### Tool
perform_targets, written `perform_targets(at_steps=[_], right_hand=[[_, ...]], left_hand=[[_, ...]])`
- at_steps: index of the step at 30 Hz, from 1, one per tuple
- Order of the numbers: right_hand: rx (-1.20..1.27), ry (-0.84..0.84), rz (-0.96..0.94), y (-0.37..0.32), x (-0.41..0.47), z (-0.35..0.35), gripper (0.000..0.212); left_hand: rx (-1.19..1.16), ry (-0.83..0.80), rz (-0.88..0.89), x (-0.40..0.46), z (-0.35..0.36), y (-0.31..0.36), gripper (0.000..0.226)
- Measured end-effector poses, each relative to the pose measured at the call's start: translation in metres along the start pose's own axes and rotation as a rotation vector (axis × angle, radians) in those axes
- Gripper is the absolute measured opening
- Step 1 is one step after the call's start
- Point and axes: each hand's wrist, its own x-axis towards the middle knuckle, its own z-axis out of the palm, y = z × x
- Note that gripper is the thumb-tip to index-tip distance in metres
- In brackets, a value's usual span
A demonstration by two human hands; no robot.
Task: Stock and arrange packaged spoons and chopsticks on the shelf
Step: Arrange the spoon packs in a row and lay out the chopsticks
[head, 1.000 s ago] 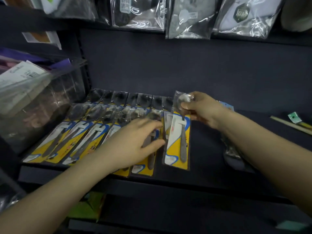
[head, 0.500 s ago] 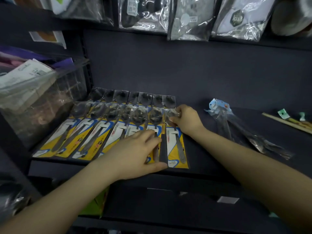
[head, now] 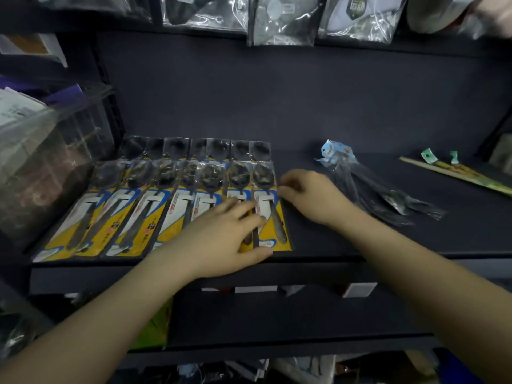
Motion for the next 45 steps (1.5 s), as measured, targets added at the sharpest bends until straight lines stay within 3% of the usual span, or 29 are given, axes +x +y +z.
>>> perform_targets(at_steps=[3, 5, 7, 9, 12, 18, 20, 22, 28, 31, 34, 35, 37, 39, 41, 45], right_hand=[[-0.216, 0.183, 0.116, 0.030, -0.003, -0.024, 0.031], [-0.371, 0.142, 0.272, 0.054, -0.001, -0.033, 0.045], [-0.406, 0.056, 0.376, 0.070, 0.001, -0.032, 0.051], [-0.395, 0.045, 0.387, 0.075, 0.004, -0.032, 0.047], [-0.373, 0.024, 0.365, 0.078, 0.012, -0.037, 0.048], [-0.294, -0.020, 0.339, 0.086, 0.024, -0.049, 0.041], [-0.177, 0.010, 0.297, 0.092, 0.030, -0.064, 0.024], [-0.115, 0.050, 0.205, 0.098, 0.033, -0.085, 0.032], [-0.212, 0.084, -0.260, 0.112, 0.011, -0.128, 0.023], [-0.410, 0.086, -0.433, 0.118, 0.004, -0.138, 0.009], [-0.774, 0.169, -0.534, 0.132, 0.007, -0.145, 0.016], [-0.855, 0.223, -0.606, 0.137, 0.007, -0.146, 0.012], [-0.871, 0.349, -0.783, 0.147, 0.008, -0.144, 0.007], [-0.823, 0.507, -0.956, 0.158, 0.012, -0.135, 0.013], [-0.781, 0.581, -1.043, 0.162, 0.012, -0.129, 0.016], [-0.634, 0.548, -1.072, 0.173, 0.016, -0.124, 0.013]], left_hand=[[-0.047, 0.039, 0.010, 0.000, -0.005, 0.003, 0.077], [-0.100, 0.107, 0.037, 0.001, -0.011, 0.007, 0.083], [-0.168, 0.175, 0.059, 0.005, -0.018, 0.011, 0.067], [-0.204, 0.243, 0.081, 0.013, -0.024, 0.017, 0.045], [-0.272, 0.323, 0.110, 0.028, -0.031, 0.030, 0.044], [-0.295, 0.404, 0.117, 0.072, -0.041, 0.053, 0.021], [-0.302, 0.419, 0.106, 0.088, -0.042, 0.060, 0.022], [-0.298, 0.461, 0.098, 0.103, -0.043, 0.067, 0.029], [-0.106, 0.818, 0.105, 0.132, -0.059, 0.094, 0.046], [0.008, 0.959, 0.053, 0.140, -0.064, 0.111, 0.039], [-0.024, 1.047, -0.036, 0.143, -0.065, 0.122, 0.038], [-0.049, 1.010, -0.081, 0.145, -0.063, 0.125, 0.040], [-0.235, 0.775, -0.178, 0.148, -0.061, 0.135, 0.045], [-0.702, 0.434, -0.247, 0.149, -0.059, 0.150, 0.043], [-1.126, 0.204, -0.294, 0.149, -0.056, 0.160, 0.037], [-1.407, 0.151, -0.288, 0.148, -0.045, 0.167, 0.016]])
